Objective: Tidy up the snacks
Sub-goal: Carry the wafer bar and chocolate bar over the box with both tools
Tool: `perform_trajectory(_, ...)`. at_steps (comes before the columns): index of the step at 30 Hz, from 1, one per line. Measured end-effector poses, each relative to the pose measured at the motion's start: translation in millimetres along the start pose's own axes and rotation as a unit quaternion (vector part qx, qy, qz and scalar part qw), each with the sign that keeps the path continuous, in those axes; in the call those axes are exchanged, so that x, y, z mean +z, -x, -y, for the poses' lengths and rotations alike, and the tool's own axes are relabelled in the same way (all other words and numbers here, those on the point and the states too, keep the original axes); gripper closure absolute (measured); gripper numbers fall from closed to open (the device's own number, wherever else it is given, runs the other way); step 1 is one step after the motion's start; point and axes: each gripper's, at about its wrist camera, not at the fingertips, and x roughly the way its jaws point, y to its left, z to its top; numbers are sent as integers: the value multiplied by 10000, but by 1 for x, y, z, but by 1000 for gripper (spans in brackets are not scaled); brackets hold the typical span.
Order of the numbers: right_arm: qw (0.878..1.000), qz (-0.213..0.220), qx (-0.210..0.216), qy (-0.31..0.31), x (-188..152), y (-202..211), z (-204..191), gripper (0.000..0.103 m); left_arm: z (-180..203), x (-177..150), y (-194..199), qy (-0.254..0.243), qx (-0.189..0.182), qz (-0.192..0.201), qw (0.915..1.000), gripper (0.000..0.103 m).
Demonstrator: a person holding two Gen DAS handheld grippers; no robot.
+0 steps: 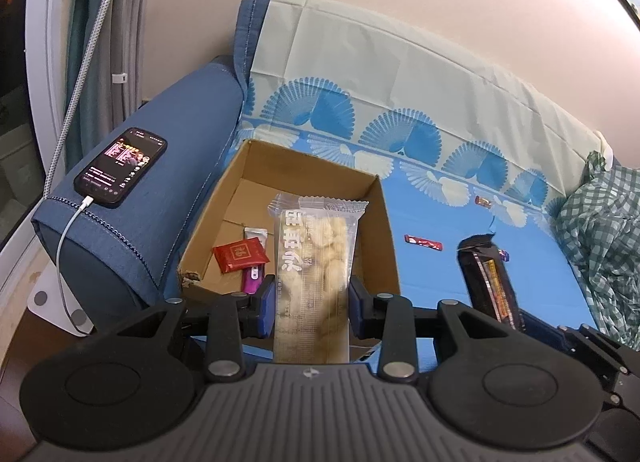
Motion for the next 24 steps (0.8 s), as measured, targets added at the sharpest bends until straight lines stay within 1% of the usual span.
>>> perform_trajectory(15, 9994, -329, -131, -34, 4, -36, -1, 62, -17, 15, -33, 86, 69, -152, 9998, 63)
perform_trajectory(24, 9986, -510, -111, -20, 9, -64, -3, 62, -26, 27, -55, 120, 98, -208, 9997, 63)
